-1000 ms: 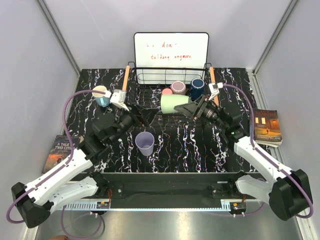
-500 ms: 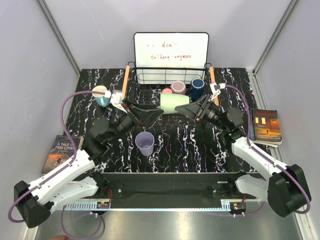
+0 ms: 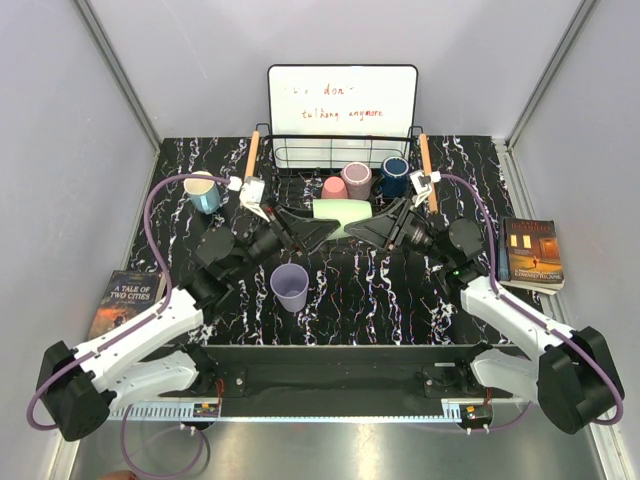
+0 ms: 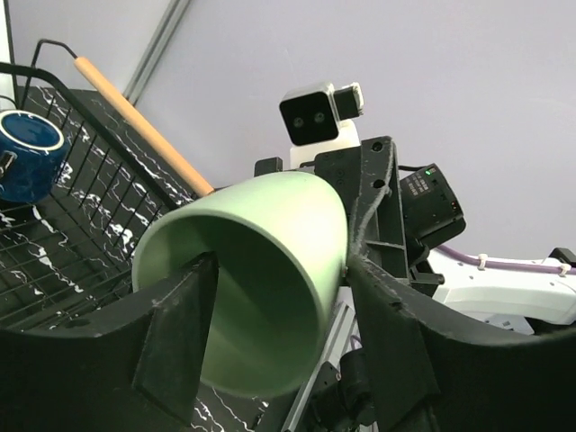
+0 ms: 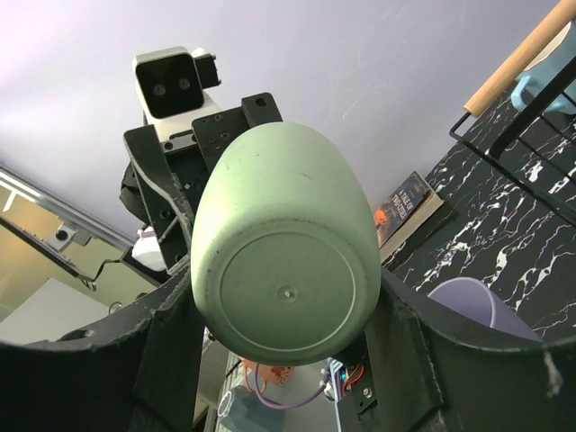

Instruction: Unload the cups from the dish rack

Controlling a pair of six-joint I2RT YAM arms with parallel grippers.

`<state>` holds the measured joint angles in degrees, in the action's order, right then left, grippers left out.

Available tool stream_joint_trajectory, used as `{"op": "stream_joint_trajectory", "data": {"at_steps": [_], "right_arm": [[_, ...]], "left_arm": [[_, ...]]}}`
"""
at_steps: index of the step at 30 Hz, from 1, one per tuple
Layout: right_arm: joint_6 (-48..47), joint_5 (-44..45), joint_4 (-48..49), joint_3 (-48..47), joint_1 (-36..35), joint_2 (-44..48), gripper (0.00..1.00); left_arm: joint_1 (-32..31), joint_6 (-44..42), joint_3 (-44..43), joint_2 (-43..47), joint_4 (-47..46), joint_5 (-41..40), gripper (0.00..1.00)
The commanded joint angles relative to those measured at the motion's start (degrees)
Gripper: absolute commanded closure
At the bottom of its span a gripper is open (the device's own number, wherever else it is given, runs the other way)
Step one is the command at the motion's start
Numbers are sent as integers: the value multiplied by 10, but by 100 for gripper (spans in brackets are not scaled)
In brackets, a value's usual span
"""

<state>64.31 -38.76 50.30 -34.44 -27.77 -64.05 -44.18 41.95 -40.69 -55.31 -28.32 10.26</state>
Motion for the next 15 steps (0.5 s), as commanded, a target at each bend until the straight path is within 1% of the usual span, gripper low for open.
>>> {"op": "stream_joint_trajectory", "data": {"at_steps": [1, 3, 4, 6, 7, 10, 11, 12, 13, 14, 15], "right_arm": [[-8, -17, 28, -4, -12, 13, 100], [-10, -18, 20, -3, -13, 17, 100], [-14, -19, 16, -3, -13, 19, 100], [-19, -20, -2, -5, -13, 26, 100], [-24, -24, -7, -5, -14, 28, 100], [-41, -16, -40, -4, -14, 45, 94], [-47, -14, -66, -3, -14, 51, 87], [-53, -11, -79, -5, -14, 58, 71], [-71, -4, -92, -6, -14, 73, 60], [-82, 1, -133, -10, -14, 81, 46], [-95, 9, -163, -16, -13, 90, 22]], "left_arm": [[2, 8, -15, -13, -60, 23, 44], [2, 9, -18, -20, -61, 30, 55], [1, 10, -19, -23, -62, 31, 65], [1, 9, -23, -27, -56, 38, 82], [1, 8, -26, -28, -53, 39, 100], [2, 1, -39, -28, -15, 34, 100], [2, -2, -41, -25, 4, 30, 100], [2, -10, -51, -23, 18, 28, 100], [2, -15, -58, -23, 36, 26, 100], [2, -20, -62, -19, 67, 18, 100], [2, -31, -72, -16, 83, 13, 100]]}}
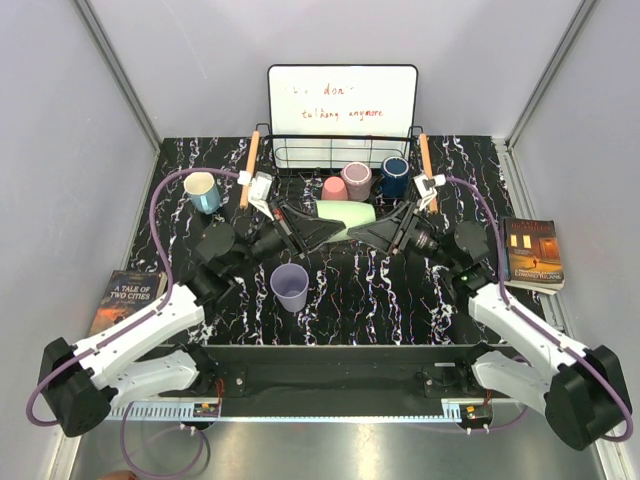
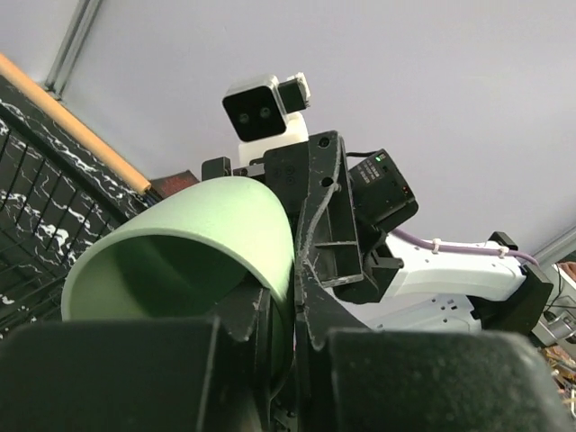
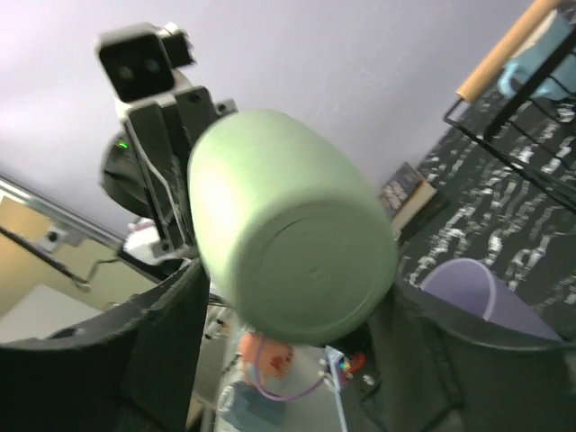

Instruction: Unload the cups from the dish rack

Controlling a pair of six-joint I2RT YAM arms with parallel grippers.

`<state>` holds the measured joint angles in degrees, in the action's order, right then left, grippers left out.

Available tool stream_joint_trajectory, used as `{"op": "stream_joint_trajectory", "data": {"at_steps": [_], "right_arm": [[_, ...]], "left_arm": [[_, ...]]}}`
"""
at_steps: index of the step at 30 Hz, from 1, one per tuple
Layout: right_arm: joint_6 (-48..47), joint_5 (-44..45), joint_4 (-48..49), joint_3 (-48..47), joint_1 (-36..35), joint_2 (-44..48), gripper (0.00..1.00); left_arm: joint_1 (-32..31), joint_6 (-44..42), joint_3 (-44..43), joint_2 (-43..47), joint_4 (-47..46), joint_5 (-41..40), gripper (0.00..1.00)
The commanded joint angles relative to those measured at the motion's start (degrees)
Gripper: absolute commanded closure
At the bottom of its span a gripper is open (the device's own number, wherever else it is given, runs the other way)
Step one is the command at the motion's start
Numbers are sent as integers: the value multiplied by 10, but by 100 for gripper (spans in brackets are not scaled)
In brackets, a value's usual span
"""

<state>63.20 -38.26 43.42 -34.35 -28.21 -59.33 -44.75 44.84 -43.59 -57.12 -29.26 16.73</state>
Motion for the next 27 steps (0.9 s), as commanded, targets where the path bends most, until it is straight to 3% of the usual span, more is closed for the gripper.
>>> {"op": "stream_joint_trajectory", "data": {"at_steps": [1, 3, 6, 10, 13, 19, 27], "right_arm": [[-120, 21, -125, -31, -10, 63, 14], [-160, 48, -226, -50, -10, 85, 0], [-263, 180, -371, -101, -10, 127, 0], [-324, 323, -535, -142, -10, 149, 0], [-348, 379, -603, -178, -10, 128, 0], [-365, 457, -626, -192, -10, 105, 0], [-370, 456, -609, -180, -10, 51, 0]], "left_arm": [[7, -65, -48, 7, 110, -60, 100], [7, -90, -68, 22, 159, -82, 100], [7, -140, -105, 46, 230, -116, 100], [7, -202, -160, 67, 324, -166, 100], [7, -232, -221, 53, 475, -217, 100], [5, -242, -340, -32, 779, -310, 100], [-2, -233, -330, -46, 890, -341, 100]]}}
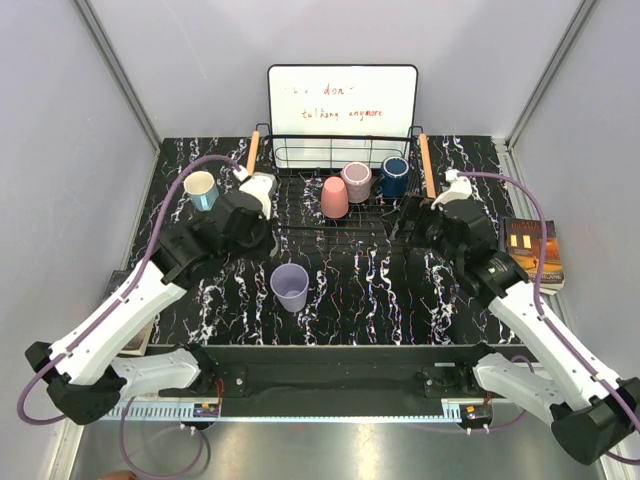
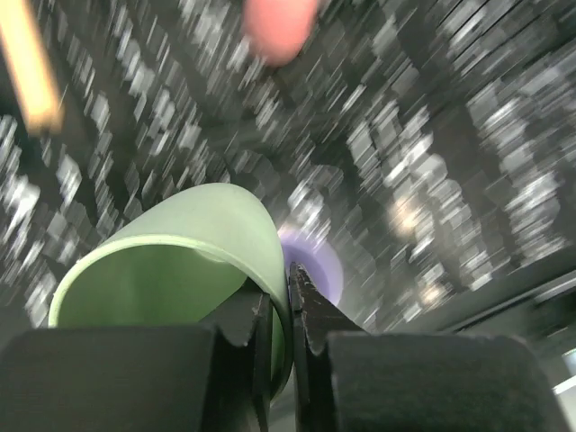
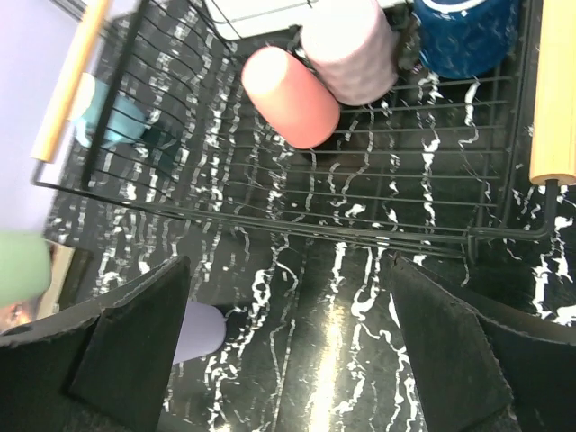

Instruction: Unload the cups from the dish rack

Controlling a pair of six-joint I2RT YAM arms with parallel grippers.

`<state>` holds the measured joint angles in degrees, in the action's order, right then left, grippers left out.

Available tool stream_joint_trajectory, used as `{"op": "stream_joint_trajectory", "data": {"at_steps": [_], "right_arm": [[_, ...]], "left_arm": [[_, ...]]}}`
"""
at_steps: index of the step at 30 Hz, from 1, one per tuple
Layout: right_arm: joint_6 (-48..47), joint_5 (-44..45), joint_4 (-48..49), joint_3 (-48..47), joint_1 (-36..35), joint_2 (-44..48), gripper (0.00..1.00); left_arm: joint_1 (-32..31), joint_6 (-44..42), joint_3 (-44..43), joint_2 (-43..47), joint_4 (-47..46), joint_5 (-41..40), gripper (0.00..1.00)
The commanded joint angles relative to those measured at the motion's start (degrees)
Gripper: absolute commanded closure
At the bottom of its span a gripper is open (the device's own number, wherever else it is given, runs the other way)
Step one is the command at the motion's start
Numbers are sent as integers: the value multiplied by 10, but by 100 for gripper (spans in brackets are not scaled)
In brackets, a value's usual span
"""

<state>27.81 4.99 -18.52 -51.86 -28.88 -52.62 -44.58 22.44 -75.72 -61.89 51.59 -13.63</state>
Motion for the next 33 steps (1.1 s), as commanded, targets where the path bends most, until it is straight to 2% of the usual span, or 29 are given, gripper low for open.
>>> {"op": "stream_joint_trajectory", "data": {"at_steps": [1, 11, 19, 33], "right_arm": [[-15, 23, 12, -4, -3, -20, 0], [-3, 14, 25, 19, -3, -32, 0], [0, 7, 34, 29, -3, -32, 0], [1, -4, 46, 54, -2, -29, 0]], "left_arm": [[-8, -11, -7, 1, 89, -34, 100], [-64, 10, -4, -17, 100, -10, 100], [-117, 23, -2, -66, 80, -16, 100], [-121, 9, 45, -137, 4, 9, 100]]}}
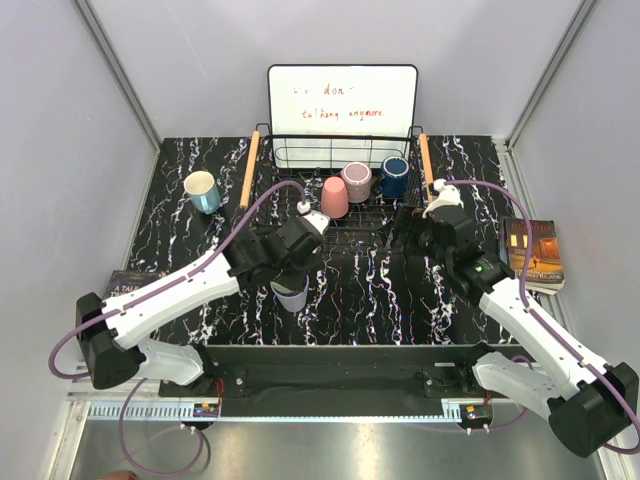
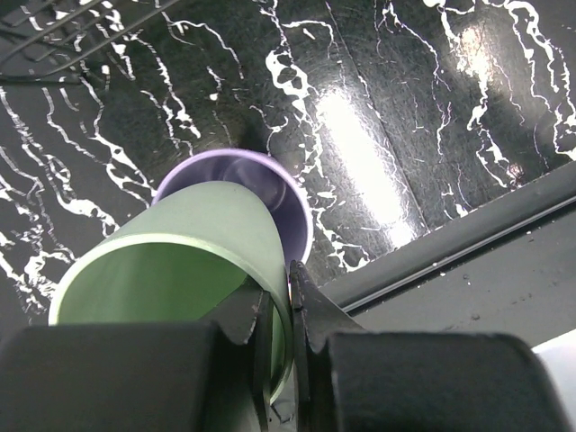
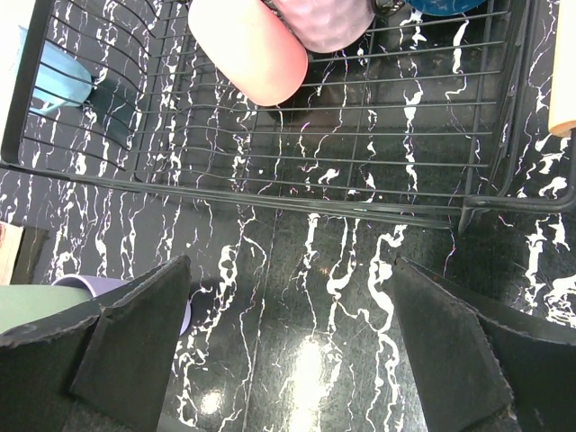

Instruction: Unload the cups from the dish rack

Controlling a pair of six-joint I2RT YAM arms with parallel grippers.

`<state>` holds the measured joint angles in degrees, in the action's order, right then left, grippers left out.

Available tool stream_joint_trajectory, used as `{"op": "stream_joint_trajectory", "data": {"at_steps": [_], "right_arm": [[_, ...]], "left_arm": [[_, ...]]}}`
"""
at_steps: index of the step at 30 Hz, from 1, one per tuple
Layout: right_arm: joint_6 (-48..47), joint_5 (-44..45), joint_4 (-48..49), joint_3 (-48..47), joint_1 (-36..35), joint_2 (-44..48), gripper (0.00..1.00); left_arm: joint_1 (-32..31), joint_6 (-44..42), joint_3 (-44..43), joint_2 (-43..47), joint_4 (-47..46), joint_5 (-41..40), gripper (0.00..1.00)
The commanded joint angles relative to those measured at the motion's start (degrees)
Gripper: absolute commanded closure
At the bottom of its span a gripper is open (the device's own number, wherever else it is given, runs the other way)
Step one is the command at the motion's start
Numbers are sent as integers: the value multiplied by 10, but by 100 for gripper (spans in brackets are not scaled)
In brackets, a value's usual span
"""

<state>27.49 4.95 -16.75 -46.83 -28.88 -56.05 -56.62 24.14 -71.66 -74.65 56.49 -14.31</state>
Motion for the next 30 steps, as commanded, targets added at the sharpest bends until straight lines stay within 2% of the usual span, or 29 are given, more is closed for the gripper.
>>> {"op": "stream_joint_trajectory", "data": {"at_steps": [1, 2, 6, 15, 16, 21, 25, 26, 30], "right_arm": [[4, -5, 30, 3, -3, 4, 0], [3, -5, 30, 3, -3, 3, 0], [1, -5, 30, 4, -3, 3, 0], [-1, -11, 32, -4, -4, 0, 0], [-3, -15, 33, -5, -3, -1, 0], [-23, -30, 31, -38, -3, -33, 0], [-30, -41, 23, -126, -4, -94, 0], [-28, -47, 20, -145, -4, -132, 0], [-34, -44, 3, -263, -11, -228, 0]], "left_arm": [[-1, -8, 6, -13, -47, 16, 100], [-1, -8, 5, -19, -46, 16, 100], [-2, -7, -3, -21, -46, 7, 80], [-2, -8, -24, 3, -45, -11, 65], [-1, -8, -28, 10, -43, -16, 57], [-2, -15, -73, 51, -52, -82, 41], [-2, -10, -40, 137, -133, -134, 34], [-1, -8, -23, 156, -182, -148, 33], [-1, 9, 71, 230, -269, -173, 29]]}}
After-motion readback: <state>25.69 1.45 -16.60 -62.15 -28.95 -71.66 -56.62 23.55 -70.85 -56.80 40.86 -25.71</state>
